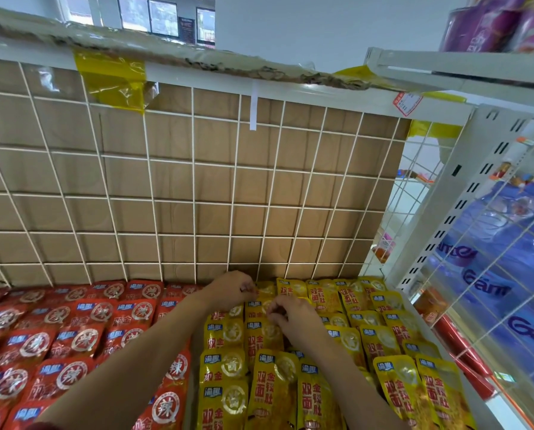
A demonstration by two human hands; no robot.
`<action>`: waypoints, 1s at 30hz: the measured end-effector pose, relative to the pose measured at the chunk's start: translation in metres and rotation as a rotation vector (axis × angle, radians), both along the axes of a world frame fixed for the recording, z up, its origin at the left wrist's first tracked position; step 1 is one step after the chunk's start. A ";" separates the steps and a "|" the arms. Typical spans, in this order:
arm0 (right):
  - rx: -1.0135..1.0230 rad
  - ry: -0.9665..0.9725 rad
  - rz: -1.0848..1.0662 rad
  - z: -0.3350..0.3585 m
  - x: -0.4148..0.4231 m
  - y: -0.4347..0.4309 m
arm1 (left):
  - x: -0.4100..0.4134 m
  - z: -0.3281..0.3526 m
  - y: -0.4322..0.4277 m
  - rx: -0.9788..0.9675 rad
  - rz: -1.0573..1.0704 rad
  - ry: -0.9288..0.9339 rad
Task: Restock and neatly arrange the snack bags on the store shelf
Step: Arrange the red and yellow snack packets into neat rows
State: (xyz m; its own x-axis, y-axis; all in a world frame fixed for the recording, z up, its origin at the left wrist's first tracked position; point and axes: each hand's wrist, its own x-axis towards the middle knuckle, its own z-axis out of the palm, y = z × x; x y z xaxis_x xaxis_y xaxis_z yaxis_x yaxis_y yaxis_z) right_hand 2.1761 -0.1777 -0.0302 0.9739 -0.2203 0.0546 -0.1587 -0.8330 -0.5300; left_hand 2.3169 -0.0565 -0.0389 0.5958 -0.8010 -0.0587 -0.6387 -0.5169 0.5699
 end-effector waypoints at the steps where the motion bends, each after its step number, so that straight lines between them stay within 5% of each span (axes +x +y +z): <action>1: 0.000 0.001 0.000 0.000 0.000 0.000 | -0.001 0.000 0.001 0.005 0.003 0.001; 30: -0.039 -0.103 -0.055 0.011 -0.021 -0.002 | -0.015 0.013 0.006 -0.076 0.051 -0.022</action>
State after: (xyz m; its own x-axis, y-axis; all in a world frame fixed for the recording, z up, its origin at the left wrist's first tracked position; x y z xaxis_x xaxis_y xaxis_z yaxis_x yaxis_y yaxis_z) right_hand 2.1548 -0.1799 -0.0188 0.9493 -0.2686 0.1632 -0.1509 -0.8451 -0.5129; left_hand 2.3016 -0.0509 -0.0256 0.6363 -0.7713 0.0142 -0.6255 -0.5050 0.5948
